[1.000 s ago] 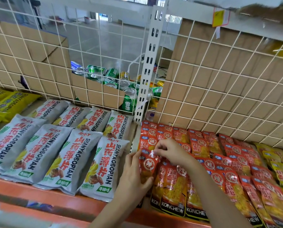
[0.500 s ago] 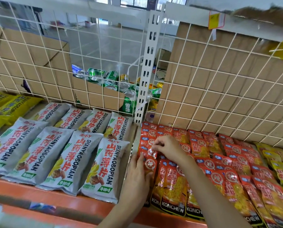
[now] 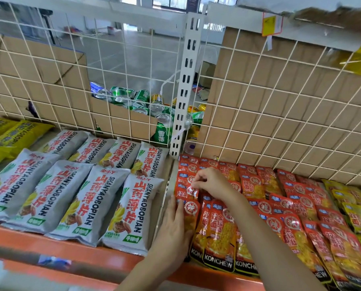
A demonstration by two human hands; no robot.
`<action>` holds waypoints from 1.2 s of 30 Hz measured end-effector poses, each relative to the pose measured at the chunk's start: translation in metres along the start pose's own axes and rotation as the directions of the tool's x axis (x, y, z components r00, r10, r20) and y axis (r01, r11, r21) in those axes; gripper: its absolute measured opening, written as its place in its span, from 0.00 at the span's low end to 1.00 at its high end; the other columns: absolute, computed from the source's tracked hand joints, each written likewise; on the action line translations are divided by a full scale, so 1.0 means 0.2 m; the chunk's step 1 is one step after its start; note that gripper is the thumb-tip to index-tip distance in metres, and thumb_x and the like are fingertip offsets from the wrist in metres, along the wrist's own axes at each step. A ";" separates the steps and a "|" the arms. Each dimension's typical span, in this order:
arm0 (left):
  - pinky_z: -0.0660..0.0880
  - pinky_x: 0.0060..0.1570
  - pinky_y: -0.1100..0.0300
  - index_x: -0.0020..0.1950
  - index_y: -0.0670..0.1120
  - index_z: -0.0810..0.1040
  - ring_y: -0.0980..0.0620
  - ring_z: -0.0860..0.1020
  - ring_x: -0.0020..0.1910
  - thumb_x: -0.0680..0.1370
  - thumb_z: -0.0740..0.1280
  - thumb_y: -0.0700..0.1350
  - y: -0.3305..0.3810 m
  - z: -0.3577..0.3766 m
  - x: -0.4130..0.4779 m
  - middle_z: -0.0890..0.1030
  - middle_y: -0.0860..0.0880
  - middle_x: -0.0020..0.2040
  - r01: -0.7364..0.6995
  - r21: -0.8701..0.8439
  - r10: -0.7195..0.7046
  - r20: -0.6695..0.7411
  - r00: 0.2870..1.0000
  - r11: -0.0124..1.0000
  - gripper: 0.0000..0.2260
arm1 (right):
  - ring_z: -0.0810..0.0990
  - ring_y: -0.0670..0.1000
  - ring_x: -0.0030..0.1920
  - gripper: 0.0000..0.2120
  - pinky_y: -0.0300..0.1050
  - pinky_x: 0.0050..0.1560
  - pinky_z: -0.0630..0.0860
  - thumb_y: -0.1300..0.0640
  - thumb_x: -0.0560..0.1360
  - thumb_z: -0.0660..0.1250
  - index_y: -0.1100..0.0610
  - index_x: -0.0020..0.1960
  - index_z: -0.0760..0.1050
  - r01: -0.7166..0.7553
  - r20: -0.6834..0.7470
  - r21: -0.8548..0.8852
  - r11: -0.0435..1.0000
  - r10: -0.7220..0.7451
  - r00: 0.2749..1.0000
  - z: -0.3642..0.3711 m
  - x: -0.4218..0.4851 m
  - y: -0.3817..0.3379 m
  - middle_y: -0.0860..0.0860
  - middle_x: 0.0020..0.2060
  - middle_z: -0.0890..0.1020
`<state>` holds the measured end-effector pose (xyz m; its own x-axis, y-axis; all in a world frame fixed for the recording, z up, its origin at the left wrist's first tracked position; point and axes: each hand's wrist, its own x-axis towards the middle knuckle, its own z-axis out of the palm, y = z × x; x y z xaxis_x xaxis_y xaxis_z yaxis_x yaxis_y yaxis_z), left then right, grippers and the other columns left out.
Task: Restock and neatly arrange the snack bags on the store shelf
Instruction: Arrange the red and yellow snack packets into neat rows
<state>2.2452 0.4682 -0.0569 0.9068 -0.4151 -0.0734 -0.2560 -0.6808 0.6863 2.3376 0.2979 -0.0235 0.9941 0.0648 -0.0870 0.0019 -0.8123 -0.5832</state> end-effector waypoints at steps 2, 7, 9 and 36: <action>0.44 0.71 0.62 0.75 0.47 0.34 0.52 0.38 0.75 0.81 0.56 0.45 0.01 0.00 0.00 0.30 0.50 0.74 0.017 -0.005 -0.017 0.003 1.000 1.000 0.33 | 0.78 0.47 0.49 0.02 0.47 0.53 0.75 0.54 0.72 0.70 0.52 0.43 0.79 -0.001 0.008 0.007 1.000 0.001 1.000 0.00 0.00 0.00 0.48 0.47 0.82; 0.44 0.72 0.59 0.75 0.46 0.34 0.50 0.36 0.75 0.81 0.54 0.41 0.03 0.00 -0.01 0.30 0.48 0.74 0.050 -0.005 -0.050 0.033 0.998 0.999 0.31 | 0.78 0.47 0.50 0.04 0.44 0.52 0.75 0.54 0.72 0.70 0.53 0.45 0.80 -0.009 0.005 0.009 1.000 0.009 1.000 0.01 -0.01 0.00 0.48 0.48 0.82; 0.44 0.72 0.58 0.75 0.46 0.34 0.50 0.36 0.75 0.81 0.54 0.40 0.04 0.00 -0.02 0.30 0.48 0.74 0.059 -0.017 -0.058 0.034 0.998 0.998 0.31 | 0.78 0.46 0.49 0.05 0.40 0.49 0.73 0.54 0.72 0.70 0.54 0.46 0.80 -0.005 -0.006 0.011 1.000 0.005 1.000 0.01 -0.02 0.00 0.48 0.48 0.82; 0.38 0.71 0.59 0.76 0.50 0.39 0.54 0.35 0.74 0.81 0.52 0.48 0.01 0.00 0.00 0.36 0.52 0.76 -0.021 0.117 0.021 -0.001 1.000 0.993 0.28 | 0.77 0.46 0.49 0.06 0.39 0.49 0.70 0.54 0.73 0.69 0.56 0.48 0.80 0.025 -0.055 0.015 1.000 -0.025 0.998 0.03 -0.04 0.00 0.50 0.48 0.82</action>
<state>2.2448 0.4670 -0.0545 0.9016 -0.4287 -0.0577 -0.3126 -0.7380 0.5980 2.3283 0.3007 -0.0285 0.9982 0.0528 -0.0281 0.0256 -0.8019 -0.5969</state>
